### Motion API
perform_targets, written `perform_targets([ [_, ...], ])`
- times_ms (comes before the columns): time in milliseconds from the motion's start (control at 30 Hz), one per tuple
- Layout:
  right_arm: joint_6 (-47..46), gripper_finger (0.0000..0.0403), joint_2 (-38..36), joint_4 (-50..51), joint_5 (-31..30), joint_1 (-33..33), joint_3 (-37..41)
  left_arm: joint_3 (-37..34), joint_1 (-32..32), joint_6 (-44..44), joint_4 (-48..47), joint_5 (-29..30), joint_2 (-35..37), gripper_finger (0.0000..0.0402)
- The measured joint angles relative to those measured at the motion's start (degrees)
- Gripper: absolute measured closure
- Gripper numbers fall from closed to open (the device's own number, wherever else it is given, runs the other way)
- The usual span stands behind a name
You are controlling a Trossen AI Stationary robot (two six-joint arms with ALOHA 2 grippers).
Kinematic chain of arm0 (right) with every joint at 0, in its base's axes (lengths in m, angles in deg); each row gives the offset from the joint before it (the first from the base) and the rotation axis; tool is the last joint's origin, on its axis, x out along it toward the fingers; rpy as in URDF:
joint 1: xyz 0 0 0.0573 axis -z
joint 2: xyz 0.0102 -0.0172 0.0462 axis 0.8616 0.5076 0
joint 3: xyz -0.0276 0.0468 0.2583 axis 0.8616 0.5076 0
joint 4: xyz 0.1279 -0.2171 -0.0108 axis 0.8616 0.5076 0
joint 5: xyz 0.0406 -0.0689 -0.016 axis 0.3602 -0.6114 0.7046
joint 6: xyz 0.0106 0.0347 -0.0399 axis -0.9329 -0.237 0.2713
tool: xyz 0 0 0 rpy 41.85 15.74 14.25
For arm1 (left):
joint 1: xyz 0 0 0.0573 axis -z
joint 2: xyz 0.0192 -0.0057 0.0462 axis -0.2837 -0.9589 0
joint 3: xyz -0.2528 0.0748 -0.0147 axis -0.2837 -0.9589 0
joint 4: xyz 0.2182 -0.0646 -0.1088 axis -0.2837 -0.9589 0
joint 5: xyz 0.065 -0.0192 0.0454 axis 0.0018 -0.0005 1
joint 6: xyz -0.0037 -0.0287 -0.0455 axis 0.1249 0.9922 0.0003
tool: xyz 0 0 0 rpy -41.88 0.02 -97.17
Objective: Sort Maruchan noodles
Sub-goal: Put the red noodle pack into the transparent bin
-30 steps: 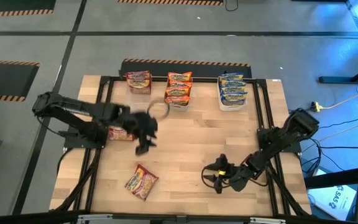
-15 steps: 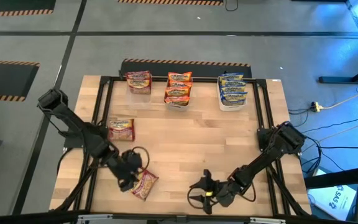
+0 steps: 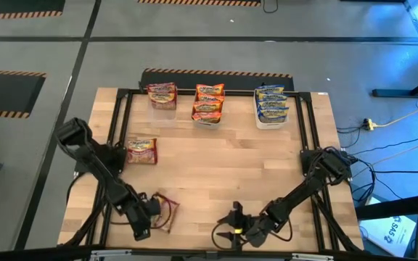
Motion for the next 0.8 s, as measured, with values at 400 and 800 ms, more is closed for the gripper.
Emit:
perform_targets([
  [400,2.5,0.0198,0.0,0.8,-1.0,3.7,0.0,1.7,-8.4,-18.6,-1.1,9.3,-1.1,0.0223],
  [800,5.8,0.0198,0.0,1.6,-3.2,9.7,0.0,2.2,-16.4,-38.1,8.8,17.4,-1.2,0.0223],
])
